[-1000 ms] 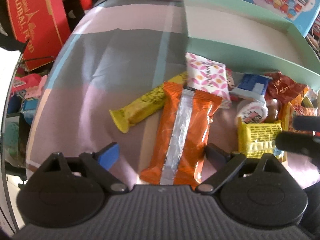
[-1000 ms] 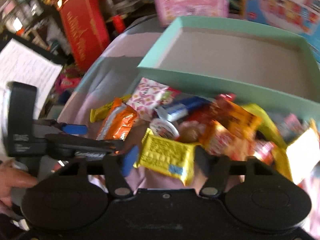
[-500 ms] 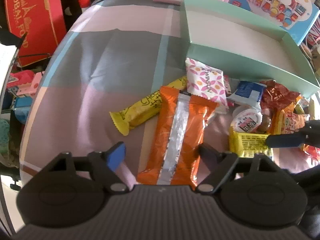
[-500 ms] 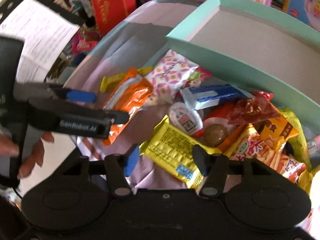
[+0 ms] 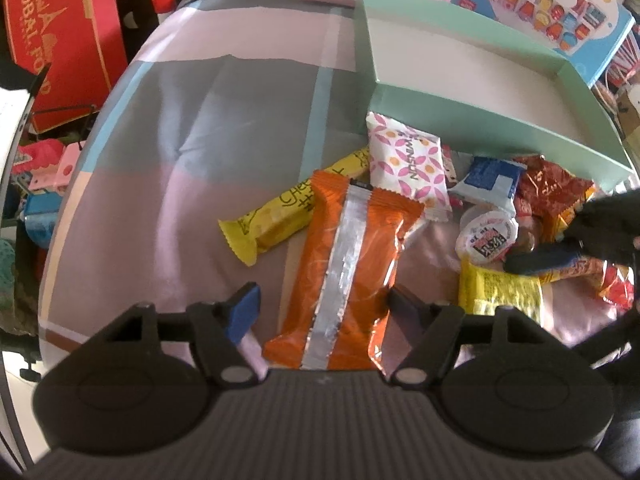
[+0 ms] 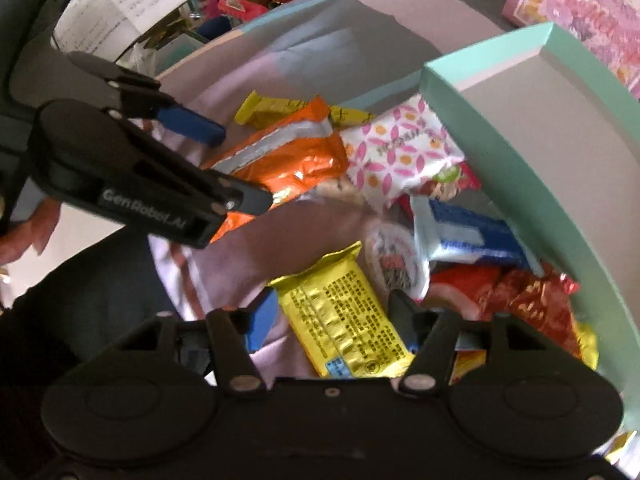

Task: Organize snacks
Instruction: 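Grasp the orange wafer bar with the left tool while the right grasps the yellow packet, then place the orange bar and yellow packet side by side in the green tray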

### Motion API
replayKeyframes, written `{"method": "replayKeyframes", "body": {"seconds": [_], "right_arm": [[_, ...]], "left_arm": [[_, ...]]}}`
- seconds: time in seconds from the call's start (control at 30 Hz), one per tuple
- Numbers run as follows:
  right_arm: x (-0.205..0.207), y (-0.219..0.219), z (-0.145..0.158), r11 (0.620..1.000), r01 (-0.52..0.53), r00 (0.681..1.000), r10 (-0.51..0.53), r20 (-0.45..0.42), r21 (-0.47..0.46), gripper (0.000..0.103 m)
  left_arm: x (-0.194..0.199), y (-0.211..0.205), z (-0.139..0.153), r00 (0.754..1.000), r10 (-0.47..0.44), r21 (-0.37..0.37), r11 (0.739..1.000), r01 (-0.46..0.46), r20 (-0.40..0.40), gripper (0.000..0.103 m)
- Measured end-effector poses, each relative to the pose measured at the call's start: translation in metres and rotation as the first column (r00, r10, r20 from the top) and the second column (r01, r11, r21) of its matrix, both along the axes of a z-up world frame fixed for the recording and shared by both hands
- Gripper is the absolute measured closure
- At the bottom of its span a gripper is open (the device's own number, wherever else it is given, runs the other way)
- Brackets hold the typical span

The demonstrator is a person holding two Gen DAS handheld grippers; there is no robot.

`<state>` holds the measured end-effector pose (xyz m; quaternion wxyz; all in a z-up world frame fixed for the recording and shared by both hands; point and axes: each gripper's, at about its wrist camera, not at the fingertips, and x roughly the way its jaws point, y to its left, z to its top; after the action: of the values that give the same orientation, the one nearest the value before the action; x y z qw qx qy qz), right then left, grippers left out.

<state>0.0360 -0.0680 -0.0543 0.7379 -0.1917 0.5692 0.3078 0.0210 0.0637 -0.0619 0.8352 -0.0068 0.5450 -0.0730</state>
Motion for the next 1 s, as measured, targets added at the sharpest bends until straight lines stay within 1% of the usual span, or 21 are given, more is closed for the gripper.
{"method": "replayKeyframes", "body": {"seconds": [0.07,0.13,0.2,0.23,0.27,0.37,0.43,0.6,0.67,0.77,0.83,0.87,0.93,1.0], "right_arm": [[-0.006,0.0,-0.005,1.0,-0.013,1.0,0.013,-0.005,-0.021,0.041],[-0.009,-0.001,-0.014,0.999,0.001,1.0,-0.001,0.0,-0.047,0.041],[-0.012,-0.002,-0.015,0.999,0.022,0.999,-0.022,0.027,-0.027,0.04],[-0.014,-0.002,-0.015,0.999,0.034,0.999,-0.033,0.042,-0.02,0.049],[-0.015,-0.003,-0.014,0.999,0.05,0.997,-0.049,0.054,-0.012,0.056],[-0.022,-0.009,-0.01,0.992,0.127,0.991,-0.127,0.053,0.004,0.056],[-0.019,-0.016,-0.009,0.98,0.196,0.98,-0.197,0.022,0.033,0.056],[-0.016,-0.04,0.021,0.931,0.334,0.943,-0.331,-0.04,0.145,0.056],[-0.013,-0.049,0.034,0.913,0.365,0.931,-0.364,-0.038,0.182,0.056],[-0.001,-0.068,0.051,0.871,0.437,0.896,-0.443,-0.027,0.226,0.056],[0.016,-0.082,0.062,0.842,0.485,0.865,-0.501,0.011,0.235,0.056],[0.026,-0.089,0.064,0.821,0.518,0.843,-0.538,0.022,0.24,0.056],[0.052,-0.106,0.069,0.757,0.594,0.784,-0.621,0.016,0.272,0.056],[0.081,-0.121,0.069,0.698,0.654,0.726,-0.687,0.016,0.291,0.056]], "left_arm": [[0.003,-0.003,-0.001,1.0,-0.005,0.004,1.0,0.005,-0.008,0.032],[0.006,-0.005,-0.003,1.0,-0.008,0.009,1.0,0.008,-0.015,0.032],[0.008,-0.009,-0.005,1.0,-0.011,0.018,1.0,0.011,-0.016,0.034],[0.008,-0.01,-0.005,1.0,-0.012,0.019,1.0,0.012,-0.016,0.036],[0.009,-0.011,-0.006,1.0,-0.015,0.017,1.0,0.015,-0.016,0.05],[0.007,-0.015,-0.004,1.0,-0.025,0.016,1.0,0.025,-0.008,0.051],[0.005,-0.015,0.0,1.0,-0.029,0.011,1.0,0.029,-0.006,0.052],[-0.003,-0.013,0.02,0.999,-0.031,-0.014,0.999,0.031,0.018,0.052],[-0.005,-0.012,0.032,0.999,-0.034,-0.024,0.999,0.035,0.035,0.052],[0.0,-0.013,0.057,0.995,-0.056,-0.025,0.998,0.058,0.087,0.052],[0.016,-0.018,0.073,0.987,-0.081,0.0,0.997,0.081,0.141,0.052],[0.027,-0.022,0.079,0.983,-0.091,0.012,0.996,0.091,0.161,0.051],[0.057,-0.031,0.086,0.976,-0.113,0.016,0.994,0.112,0.187,0.051],[0.092,-0.042,0.086,0.976,-0.116,0.001,0.993,0.118,0.181,0.051]]}}
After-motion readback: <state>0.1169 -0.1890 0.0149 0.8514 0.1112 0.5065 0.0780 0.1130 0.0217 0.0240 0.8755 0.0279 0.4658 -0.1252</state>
